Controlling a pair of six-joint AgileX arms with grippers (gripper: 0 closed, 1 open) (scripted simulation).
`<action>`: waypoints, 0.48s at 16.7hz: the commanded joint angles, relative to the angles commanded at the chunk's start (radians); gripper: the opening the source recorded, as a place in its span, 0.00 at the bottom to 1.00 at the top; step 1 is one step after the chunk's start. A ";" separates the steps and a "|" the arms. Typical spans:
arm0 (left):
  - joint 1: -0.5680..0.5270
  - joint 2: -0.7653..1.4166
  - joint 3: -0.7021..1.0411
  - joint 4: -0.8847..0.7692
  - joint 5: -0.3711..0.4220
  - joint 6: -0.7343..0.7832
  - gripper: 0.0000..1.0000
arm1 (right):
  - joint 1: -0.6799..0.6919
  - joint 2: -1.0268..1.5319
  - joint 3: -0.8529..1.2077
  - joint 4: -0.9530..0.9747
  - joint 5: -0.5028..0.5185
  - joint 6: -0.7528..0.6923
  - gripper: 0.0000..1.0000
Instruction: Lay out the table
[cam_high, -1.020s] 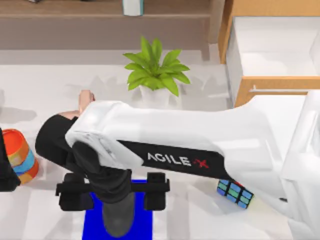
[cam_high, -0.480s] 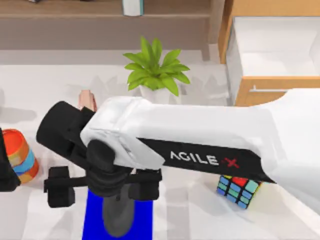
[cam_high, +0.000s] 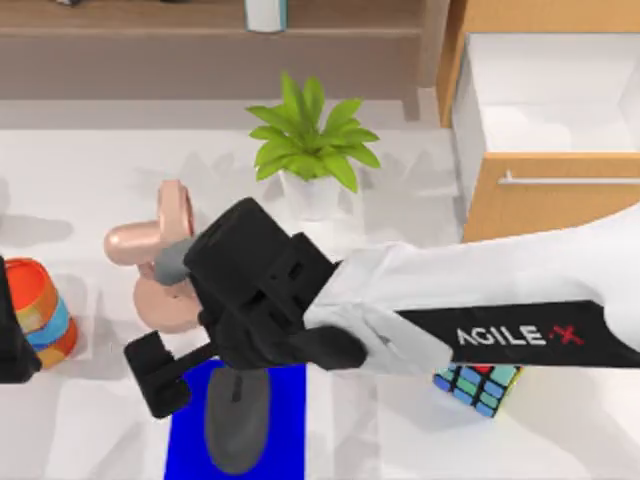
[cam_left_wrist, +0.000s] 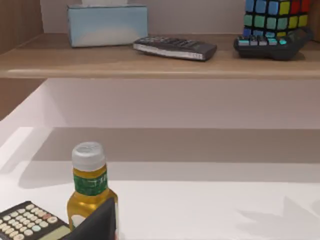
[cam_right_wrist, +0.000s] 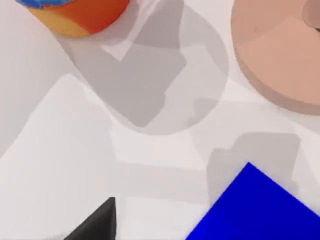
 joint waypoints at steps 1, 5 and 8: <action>0.000 0.000 0.000 0.000 0.000 0.000 1.00 | -0.016 -0.017 -0.069 0.111 0.002 -0.093 1.00; 0.000 0.000 0.000 0.000 0.000 0.000 1.00 | -0.088 -0.093 -0.331 0.584 0.036 -0.490 1.00; 0.000 0.000 0.000 0.000 0.000 0.000 1.00 | -0.164 -0.144 -0.511 0.927 0.091 -0.799 1.00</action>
